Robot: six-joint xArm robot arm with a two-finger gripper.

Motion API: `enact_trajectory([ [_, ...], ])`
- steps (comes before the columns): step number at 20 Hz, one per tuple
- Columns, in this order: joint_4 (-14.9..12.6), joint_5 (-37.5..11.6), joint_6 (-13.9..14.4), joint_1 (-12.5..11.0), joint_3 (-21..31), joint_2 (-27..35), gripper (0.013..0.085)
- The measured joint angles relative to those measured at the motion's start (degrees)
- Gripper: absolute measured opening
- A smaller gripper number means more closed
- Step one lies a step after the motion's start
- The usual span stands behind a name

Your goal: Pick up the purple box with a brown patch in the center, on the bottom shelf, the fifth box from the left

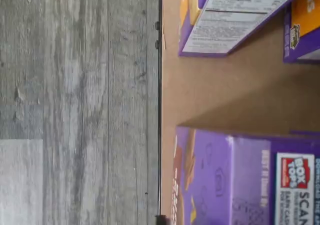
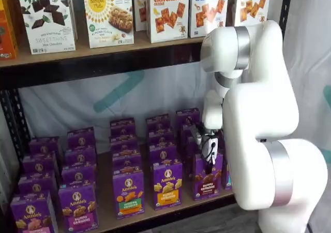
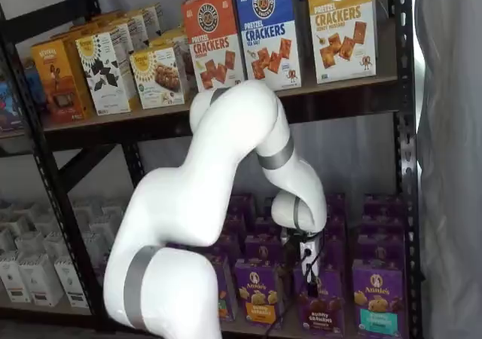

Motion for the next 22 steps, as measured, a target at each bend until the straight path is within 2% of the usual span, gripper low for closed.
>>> enact_trajectory([
  [1, -0.03, -0.04, 0.05, 0.02, 0.06, -0.03, 0.053],
  [2, -0.07, -0.11, 0.11, 0.05, 0.14, -0.08, 0.049],
  [5, -0.47, -0.41, 0.55, 0.12, 0.51, -0.29, 0.045],
  [6, -0.65, -0.55, 0.73, 0.14, 0.68, -0.39, 0.041],
  [12, -0.56, -1.17, 0.67, 0.19, 1.47, -0.87, 0.041],
  [14, -0.65, -1.19, 0.73, 0.17, 1.67, -1.02, 0.033],
  [22, 0.39, -1.73, -0.03, 0.38, 3.49, -2.24, 0.033],
])
